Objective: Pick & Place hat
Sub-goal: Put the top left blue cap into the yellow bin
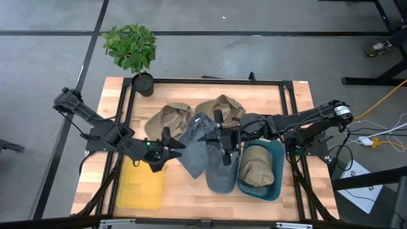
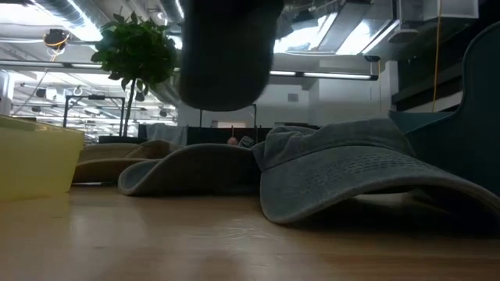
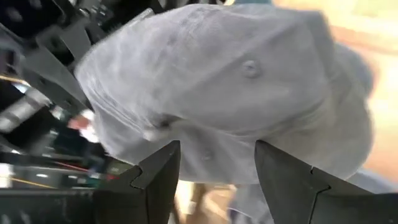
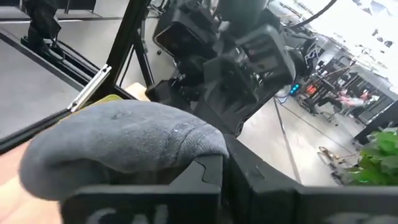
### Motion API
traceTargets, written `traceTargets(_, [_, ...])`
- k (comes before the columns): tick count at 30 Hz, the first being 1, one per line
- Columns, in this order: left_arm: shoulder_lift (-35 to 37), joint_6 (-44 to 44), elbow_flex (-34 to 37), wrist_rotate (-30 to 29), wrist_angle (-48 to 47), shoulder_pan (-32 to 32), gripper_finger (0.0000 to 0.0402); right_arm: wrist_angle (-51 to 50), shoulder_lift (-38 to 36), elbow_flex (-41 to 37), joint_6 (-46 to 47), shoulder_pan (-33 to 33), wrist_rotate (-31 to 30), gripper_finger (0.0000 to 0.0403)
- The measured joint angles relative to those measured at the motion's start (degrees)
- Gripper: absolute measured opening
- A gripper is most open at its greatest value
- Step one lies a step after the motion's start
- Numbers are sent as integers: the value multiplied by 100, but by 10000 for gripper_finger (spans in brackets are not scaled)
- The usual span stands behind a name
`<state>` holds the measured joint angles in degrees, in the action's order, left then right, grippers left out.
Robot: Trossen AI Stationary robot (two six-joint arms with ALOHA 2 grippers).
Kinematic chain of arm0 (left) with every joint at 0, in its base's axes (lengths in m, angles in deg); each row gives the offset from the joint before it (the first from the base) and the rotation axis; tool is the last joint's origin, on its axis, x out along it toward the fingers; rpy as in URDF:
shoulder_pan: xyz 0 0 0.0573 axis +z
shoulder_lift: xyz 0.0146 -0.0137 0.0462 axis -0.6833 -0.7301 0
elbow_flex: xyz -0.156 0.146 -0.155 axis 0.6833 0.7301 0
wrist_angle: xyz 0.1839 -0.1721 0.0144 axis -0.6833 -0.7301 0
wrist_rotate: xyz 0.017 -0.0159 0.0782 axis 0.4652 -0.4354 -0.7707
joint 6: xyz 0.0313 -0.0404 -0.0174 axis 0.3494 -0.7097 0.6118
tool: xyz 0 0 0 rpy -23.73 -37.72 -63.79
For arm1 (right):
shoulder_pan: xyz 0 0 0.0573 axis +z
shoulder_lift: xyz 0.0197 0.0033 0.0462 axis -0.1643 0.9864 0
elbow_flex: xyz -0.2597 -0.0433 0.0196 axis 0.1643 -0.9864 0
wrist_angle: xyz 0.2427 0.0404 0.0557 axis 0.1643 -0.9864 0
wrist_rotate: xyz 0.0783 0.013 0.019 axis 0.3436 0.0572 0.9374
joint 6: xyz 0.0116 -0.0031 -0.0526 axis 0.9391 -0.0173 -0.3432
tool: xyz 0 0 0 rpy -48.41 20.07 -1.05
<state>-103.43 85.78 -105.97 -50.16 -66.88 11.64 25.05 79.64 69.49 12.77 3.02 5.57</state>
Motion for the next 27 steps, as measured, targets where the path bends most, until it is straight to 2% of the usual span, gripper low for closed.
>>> traceTargets(5, [-193, 684, 0, -112, 694, 11, 205, -12, 0, 0, 213, 1, -2, 4])
traceTargets(12, [-286, 916, 0, -91, 1181, 11, 204, -65, 28, 0, 412, -20, -109, 4])
traceTargets(18, [-285, 1238, 0, -55, 1508, -4, 201, -139, 79, 0, 985, -215, -165, 4])
traceTargets(27, [-285, 1247, 0, 408, 1579, 6, 196, -196, 87, 0, 1639, -497, -240, 4])
